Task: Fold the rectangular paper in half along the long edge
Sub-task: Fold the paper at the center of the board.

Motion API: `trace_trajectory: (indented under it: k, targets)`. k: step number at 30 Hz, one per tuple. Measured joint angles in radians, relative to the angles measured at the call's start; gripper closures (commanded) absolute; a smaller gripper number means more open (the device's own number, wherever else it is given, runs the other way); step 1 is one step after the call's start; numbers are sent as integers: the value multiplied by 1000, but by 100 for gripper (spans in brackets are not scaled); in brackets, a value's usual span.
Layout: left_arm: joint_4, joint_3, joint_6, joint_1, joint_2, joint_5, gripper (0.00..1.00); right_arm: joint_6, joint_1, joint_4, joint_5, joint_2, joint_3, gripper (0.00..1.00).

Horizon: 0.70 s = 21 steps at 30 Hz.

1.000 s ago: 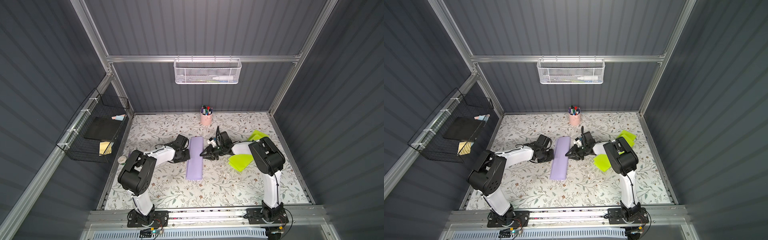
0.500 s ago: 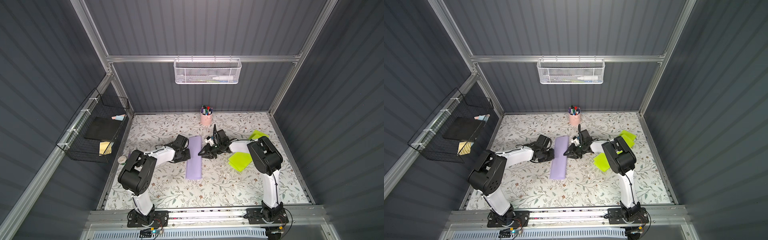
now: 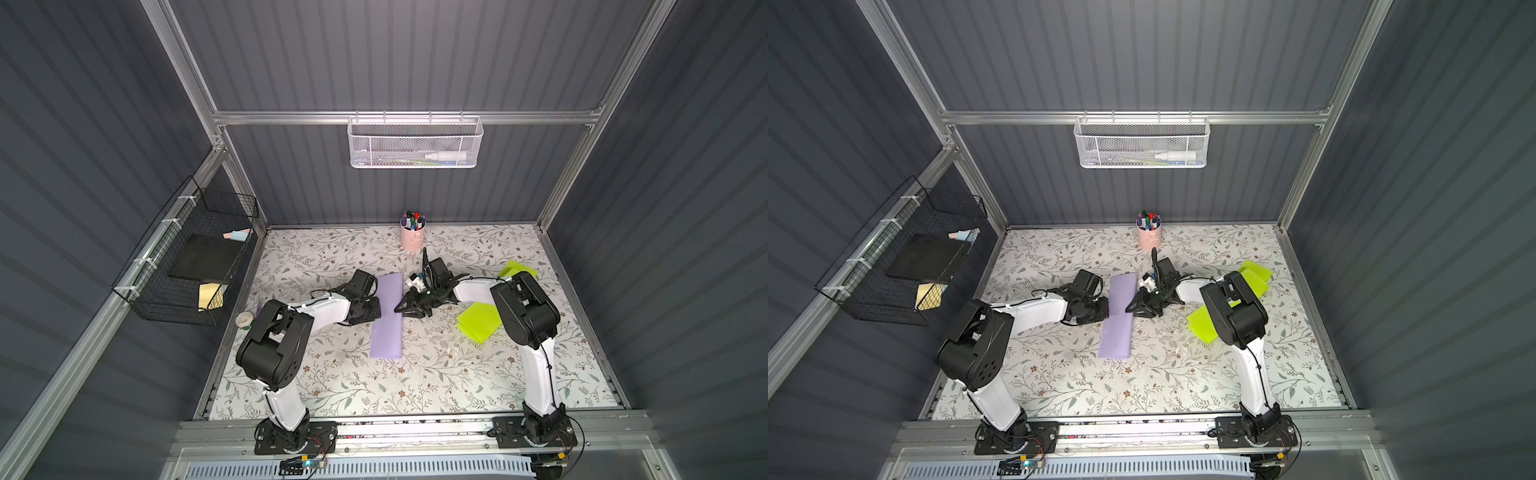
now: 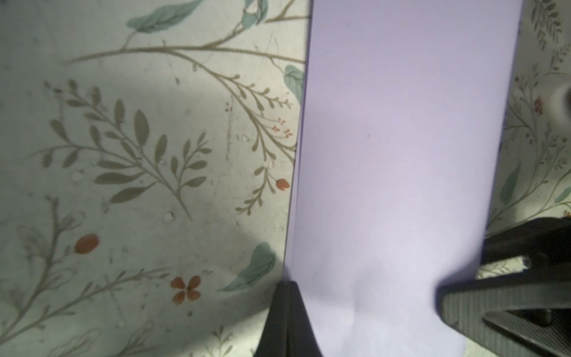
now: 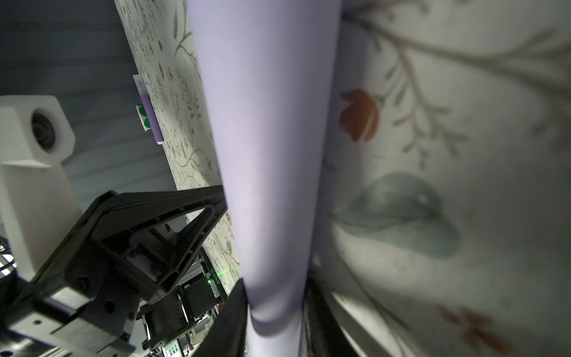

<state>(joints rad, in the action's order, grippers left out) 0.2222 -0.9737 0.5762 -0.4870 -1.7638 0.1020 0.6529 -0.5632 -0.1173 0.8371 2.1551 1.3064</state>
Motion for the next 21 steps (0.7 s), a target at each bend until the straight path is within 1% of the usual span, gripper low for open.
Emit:
trace_trajectory:
  k: [8,21]
  targets:
    - [-3,1,0,0,0,2,99,-4,-11,-31,-10,11,32,68]
    - [-3,1,0,0,0,2,97,-8,-16,-43,-27,13,37,73]
